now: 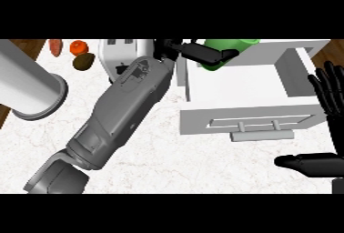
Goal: Pick up the cup, place it into the drawer and close the drawer
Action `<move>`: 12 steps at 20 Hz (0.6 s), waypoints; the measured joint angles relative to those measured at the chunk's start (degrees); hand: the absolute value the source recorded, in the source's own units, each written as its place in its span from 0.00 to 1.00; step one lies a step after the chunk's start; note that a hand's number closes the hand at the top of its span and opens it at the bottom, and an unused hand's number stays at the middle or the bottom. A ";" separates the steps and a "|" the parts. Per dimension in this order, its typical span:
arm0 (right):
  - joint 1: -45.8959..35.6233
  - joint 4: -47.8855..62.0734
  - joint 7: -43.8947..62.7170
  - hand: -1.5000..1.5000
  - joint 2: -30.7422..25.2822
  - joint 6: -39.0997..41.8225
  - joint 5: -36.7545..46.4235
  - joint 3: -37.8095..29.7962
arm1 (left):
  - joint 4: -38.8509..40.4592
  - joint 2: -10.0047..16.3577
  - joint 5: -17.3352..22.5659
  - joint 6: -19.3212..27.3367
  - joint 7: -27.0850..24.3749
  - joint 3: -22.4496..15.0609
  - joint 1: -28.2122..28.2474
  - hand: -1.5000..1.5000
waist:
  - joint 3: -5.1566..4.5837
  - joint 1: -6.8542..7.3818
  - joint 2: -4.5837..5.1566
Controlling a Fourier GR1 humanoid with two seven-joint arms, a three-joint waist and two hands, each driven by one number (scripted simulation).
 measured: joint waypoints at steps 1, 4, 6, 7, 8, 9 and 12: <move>0.21 -0.57 0.19 0.00 -0.01 0.00 -0.03 0.00 | 0.90 0.00 0.46 -0.03 -0.26 -0.56 -0.09 1.00 | 0.00 0.05 -0.01; 1.05 -0.62 -0.70 0.00 0.39 0.48 0.36 0.74 | 3.25 0.01 2.82 1.91 -0.16 -3.75 -1.44 1.00 | 0.02 -0.70 0.13; 0.79 0.15 -1.21 0.00 0.54 0.46 0.91 1.09 | 4.01 0.01 3.88 2.90 0.41 -6.67 -1.34 1.00 | 0.03 -0.86 0.17; 0.61 0.14 -1.22 0.00 0.57 0.45 0.82 1.06 | 4.52 0.01 4.27 3.60 1.11 -8.18 -1.69 1.00 | 0.03 -1.17 0.22; 0.52 0.32 -1.27 0.00 0.60 0.39 0.95 1.10 | 4.74 0.00 4.44 3.99 1.31 -9.86 -1.21 1.00 | 0.03 -1.21 0.22; 0.06 1.08 -1.69 0.00 0.32 0.76 0.61 0.81 | 5.16 0.01 4.90 4.44 1.46 -11.16 -1.27 0.00 | 0.04 -1.49 0.33; -0.44 0.77 -1.25 0.00 0.78 0.37 1.11 1.57 | 6.42 0.00 5.96 4.73 2.42 -14.61 -1.39 0.00 | 0.04 -1.92 0.45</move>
